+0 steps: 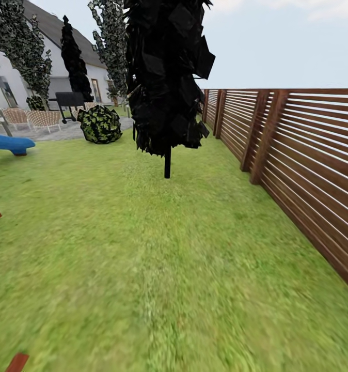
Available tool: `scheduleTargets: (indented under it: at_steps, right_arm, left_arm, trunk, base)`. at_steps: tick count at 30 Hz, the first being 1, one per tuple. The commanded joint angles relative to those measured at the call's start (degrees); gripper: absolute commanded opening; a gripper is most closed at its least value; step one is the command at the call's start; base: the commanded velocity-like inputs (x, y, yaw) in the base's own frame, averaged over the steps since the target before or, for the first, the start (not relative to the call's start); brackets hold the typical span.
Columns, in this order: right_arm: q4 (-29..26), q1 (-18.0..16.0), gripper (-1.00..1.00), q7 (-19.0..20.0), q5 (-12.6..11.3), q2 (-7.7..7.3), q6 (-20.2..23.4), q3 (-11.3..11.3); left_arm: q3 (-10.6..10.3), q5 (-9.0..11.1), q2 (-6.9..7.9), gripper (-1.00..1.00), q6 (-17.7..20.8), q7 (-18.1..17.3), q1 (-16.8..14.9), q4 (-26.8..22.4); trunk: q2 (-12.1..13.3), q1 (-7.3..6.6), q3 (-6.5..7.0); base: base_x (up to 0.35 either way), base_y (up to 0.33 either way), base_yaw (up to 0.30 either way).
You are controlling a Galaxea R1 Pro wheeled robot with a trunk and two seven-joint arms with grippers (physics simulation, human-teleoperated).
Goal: Take the three Easter eggs out of the wicker basket on the lawn in the garden, then place them on the lawn next to a single tree (choose any tree) so that all three eggs are next to the same tree and none are left in the basket.
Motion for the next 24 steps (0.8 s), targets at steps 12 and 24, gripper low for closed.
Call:
scheduleTargets:
  at_steps: [12, 24]
  right_arm:
    - [0.0, 0.0, 1.0, 0.1, -0.3, 0.01, -0.3, -0.4]
    - [0.0, 0.0, 1.0, 0.1, -0.2, 0.04, -0.3, -0.4]
  left_arm:
    - [-0.2, -0.2, -0.01, 1.0, -0.3, 0.1, -0.1, 0.0]
    - [-0.2, -0.2, 0.02, 1.0, -0.3, 0.1, -0.1, 0.1]
  trunk:
    - [0.0, 0.04, 0.28]
    - [0.0, 0.04, 0.3]
  base:
    - [0.33, 0.0, 0.231]
    - [0.33, 0.0, 0.059]
